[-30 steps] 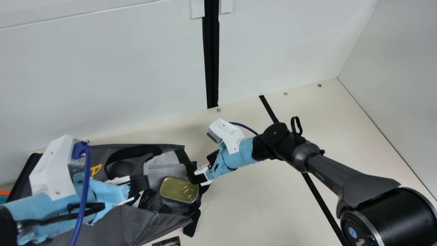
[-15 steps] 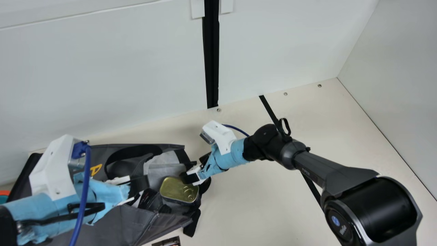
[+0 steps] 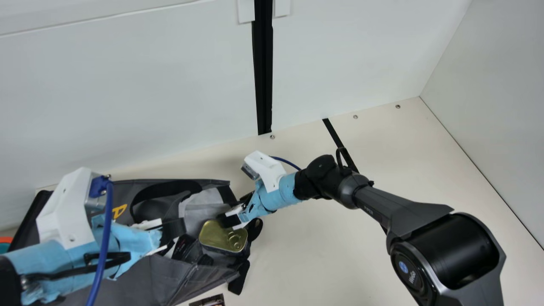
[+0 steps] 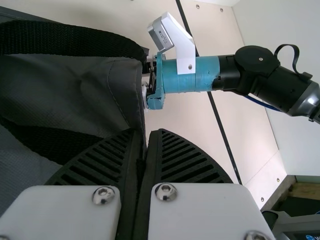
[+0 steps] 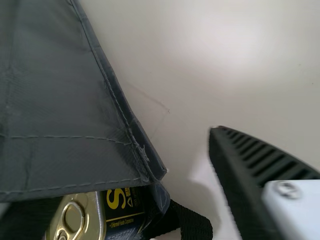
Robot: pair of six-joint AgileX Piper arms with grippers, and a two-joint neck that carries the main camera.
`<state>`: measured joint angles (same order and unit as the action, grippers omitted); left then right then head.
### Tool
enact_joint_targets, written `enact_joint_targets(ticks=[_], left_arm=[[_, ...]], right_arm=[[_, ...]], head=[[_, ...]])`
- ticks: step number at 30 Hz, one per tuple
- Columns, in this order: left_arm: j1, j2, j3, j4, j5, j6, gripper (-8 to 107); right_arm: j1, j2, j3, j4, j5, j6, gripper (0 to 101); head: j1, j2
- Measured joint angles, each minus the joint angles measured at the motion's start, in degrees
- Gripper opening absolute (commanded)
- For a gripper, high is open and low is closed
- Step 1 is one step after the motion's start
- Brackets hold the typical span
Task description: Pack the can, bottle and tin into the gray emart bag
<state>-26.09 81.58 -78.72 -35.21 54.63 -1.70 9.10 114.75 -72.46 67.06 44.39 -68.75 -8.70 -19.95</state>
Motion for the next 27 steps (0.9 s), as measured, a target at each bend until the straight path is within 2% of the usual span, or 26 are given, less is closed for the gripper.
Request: enact_joint_targets(ticks=[7, 8, 27], left_arm=[[0.0, 0.0, 0.0, 0.0, 0.0, 0.0, 10], [0.0, 0.0, 0.0, 0.0, 0.0, 0.0, 10], [0.0, 0.0, 0.0, 0.0, 0.0, 0.0, 10]], right_arm=[[0.0, 0.2, 0.2, 1.9, 1.4, 0.9, 4], [0.0, 0.2, 0.2, 2.0, 1.4, 0.9, 0], [-2.1, -1.5, 2.6, 6.6, 4.9, 5.1, 0]], head=[[0.0, 0.1], [0.0, 0.0], [0.0, 0.1]])
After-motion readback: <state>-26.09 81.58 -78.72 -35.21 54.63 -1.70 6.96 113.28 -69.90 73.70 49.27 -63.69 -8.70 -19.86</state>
